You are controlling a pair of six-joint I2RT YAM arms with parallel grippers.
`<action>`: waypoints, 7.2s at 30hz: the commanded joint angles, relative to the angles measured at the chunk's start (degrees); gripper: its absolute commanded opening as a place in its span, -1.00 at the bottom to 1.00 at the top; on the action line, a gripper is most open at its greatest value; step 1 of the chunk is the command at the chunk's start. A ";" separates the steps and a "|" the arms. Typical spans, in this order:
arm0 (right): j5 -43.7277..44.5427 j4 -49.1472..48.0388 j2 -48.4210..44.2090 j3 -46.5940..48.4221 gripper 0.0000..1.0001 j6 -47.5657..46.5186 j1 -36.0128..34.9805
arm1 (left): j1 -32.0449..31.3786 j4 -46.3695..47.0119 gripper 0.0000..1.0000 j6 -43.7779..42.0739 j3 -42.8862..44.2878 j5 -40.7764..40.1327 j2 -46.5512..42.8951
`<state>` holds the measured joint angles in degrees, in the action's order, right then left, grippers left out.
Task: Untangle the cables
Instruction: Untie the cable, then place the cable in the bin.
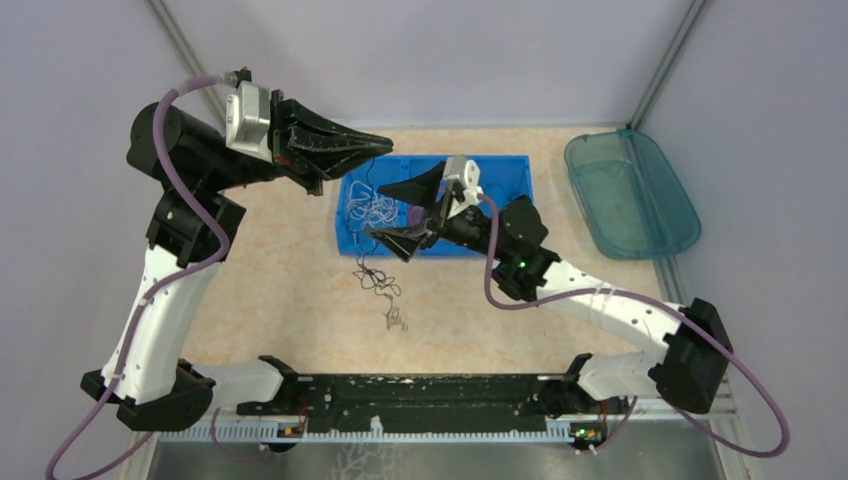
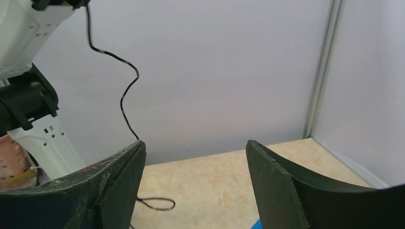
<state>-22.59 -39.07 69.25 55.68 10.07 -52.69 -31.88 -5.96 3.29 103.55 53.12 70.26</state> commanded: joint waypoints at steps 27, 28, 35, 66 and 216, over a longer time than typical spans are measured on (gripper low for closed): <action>-2.82 -7.15 -6.30 -4.78 0.42 13.52 6.54 | -0.29 2.95 -1.00 1.46 0.47 0.97 -0.22; -5.16 -8.66 -5.33 -4.17 0.40 14.44 6.50 | -0.29 2.96 -1.00 1.48 0.43 0.93 -0.26; -15.39 -12.06 1.87 3.36 0.32 17.58 4.87 | -0.29 3.23 -1.00 1.67 0.47 0.88 0.14; -14.36 -26.82 24.43 -2.34 -0.87 24.66 -3.44 | -0.48 3.19 -1.00 1.03 4.67 -0.07 1.69; 0.24 6.02 6.21 6.19 -1.00 -1.70 -3.71 | -0.47 2.69 -1.00 -23.10 -11.92 -10.43 -10.79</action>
<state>-30.39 -27.44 80.36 61.23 7.90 -57.67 -32.12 -4.82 -20.56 92.33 43.00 60.36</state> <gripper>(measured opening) 0.010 0.008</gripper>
